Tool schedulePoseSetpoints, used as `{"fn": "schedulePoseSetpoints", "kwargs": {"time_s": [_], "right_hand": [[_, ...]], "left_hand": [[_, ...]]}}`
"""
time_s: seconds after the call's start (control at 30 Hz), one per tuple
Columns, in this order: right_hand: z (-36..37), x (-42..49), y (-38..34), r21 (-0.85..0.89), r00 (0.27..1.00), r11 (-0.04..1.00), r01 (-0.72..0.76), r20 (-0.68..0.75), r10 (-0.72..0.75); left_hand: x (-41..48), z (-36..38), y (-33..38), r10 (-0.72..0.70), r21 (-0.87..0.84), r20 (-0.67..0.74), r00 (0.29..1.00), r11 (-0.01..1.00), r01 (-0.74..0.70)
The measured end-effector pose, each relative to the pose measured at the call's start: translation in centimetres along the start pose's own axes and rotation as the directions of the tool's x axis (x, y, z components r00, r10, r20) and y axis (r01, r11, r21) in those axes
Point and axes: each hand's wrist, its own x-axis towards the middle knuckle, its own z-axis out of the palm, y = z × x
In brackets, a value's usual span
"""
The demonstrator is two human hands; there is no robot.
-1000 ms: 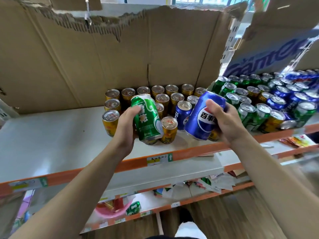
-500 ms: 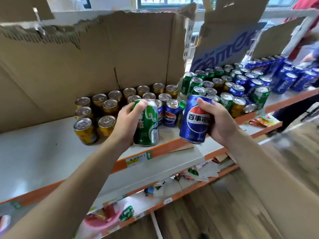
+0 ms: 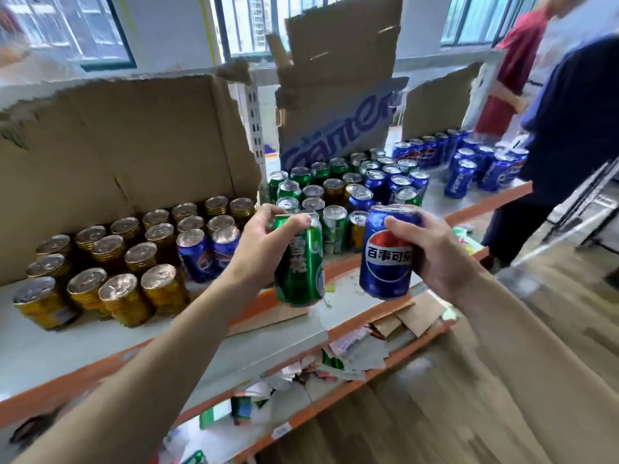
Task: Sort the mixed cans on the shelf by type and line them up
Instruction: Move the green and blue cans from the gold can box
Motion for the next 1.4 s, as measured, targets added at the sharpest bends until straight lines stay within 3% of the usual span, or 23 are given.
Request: {"fn": "schedulePoseSetpoints", "kwargs": {"time_s": [0.17,0.5,0.97,1.17,1.4], "right_hand": [[-8.5,-1.3,-1.6,-0.177,0.998,0.983,0.048,-0.026,-0.054],[-20.3,-3.2,-3.1,-0.258,0.980,0.961,0.098,-0.144,-0.139],[-28.6,3.8,-1.5,-0.330,0.949,0.941,0.079,-0.263,-0.172],[-30.2,9.9,-1.9,-0.382,0.959,0.921,0.079,-0.222,-0.175],[-31.8,15.7,-3.1,-0.417,0.973,0.906,0.069,-0.173,-0.154]], "left_hand": [[0.4,8.7,0.7,0.012,0.025,0.018,1.000,1.000,-0.013],[2.0,20.0,1.2,0.037,0.075,0.117,0.992,0.996,-0.046],[11.8,27.2,-1.1,0.019,0.073,0.180,0.983,0.997,-0.033],[17.5,29.2,-2.1,0.063,0.035,0.171,0.983,0.997,-0.070],[22.7,29.8,-2.6,0.105,0.163,0.124,0.987,0.979,-0.125]]}}
